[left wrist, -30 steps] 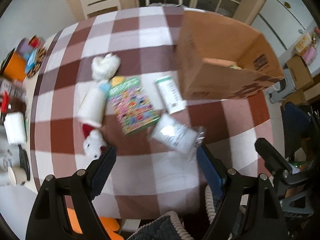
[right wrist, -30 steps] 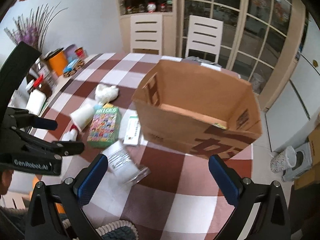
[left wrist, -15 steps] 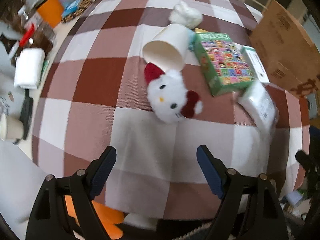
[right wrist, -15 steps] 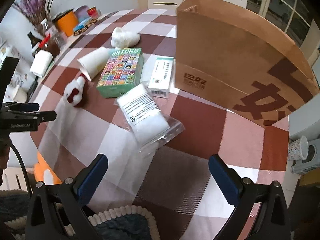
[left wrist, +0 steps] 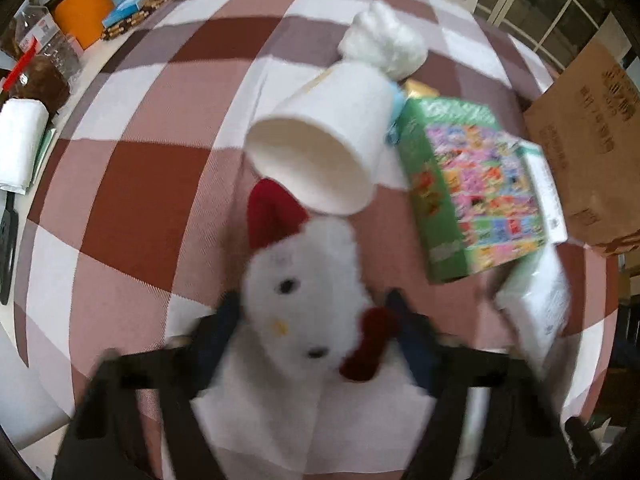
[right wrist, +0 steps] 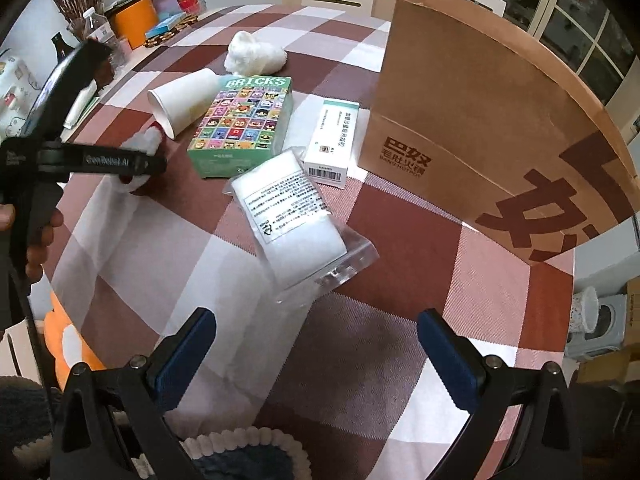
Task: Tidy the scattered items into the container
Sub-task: 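Grasp the Hello Kitty plush with the left tool while the right tool grasps the white packaged bag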
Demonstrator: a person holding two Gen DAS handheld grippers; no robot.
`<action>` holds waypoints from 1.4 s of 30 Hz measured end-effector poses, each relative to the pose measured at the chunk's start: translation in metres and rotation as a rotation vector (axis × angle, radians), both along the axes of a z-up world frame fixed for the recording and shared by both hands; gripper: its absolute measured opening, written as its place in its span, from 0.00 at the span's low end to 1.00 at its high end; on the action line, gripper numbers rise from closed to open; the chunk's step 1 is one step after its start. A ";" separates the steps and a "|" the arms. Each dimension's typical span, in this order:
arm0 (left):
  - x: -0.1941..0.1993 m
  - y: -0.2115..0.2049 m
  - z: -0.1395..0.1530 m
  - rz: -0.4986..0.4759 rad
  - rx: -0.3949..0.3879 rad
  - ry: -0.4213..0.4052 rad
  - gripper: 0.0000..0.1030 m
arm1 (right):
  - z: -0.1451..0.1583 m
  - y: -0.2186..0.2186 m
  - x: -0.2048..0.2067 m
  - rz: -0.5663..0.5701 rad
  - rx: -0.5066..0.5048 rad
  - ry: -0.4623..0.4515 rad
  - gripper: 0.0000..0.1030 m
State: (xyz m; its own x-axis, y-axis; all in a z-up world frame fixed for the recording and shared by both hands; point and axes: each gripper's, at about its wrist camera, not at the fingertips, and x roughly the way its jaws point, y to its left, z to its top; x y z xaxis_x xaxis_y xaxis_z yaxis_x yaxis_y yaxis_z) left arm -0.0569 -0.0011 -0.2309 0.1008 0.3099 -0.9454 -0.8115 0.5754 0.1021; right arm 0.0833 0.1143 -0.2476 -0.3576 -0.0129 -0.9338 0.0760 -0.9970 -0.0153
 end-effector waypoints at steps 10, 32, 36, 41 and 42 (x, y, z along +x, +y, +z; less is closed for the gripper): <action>-0.024 0.004 0.011 -0.165 0.054 0.071 0.62 | -0.031 -0.019 -0.043 0.127 0.005 0.058 1.00; -0.044 -0.003 -0.003 -0.292 0.001 0.018 0.44 | -0.052 0.024 -0.011 -0.083 -0.080 -0.095 0.43; -0.031 -0.006 -0.010 -0.318 0.046 0.106 0.69 | -0.055 0.015 -0.010 -0.043 -0.027 -0.070 0.65; -0.023 -0.002 -0.009 -0.326 0.063 0.079 0.57 | -0.056 0.006 -0.015 -0.002 -0.021 -0.039 0.70; -0.023 -0.002 -0.007 -0.333 0.053 0.061 0.43 | -0.054 0.006 -0.015 0.001 -0.027 -0.046 0.57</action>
State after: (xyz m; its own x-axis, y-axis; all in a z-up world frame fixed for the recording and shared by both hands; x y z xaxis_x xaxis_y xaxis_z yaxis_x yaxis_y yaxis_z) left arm -0.0797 -0.0032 -0.2383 0.1483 0.3184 -0.9363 -0.5716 0.8002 0.1816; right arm 0.0682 0.1198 -0.3019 -0.3143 -0.0387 -0.9485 0.0774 -0.9969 0.0150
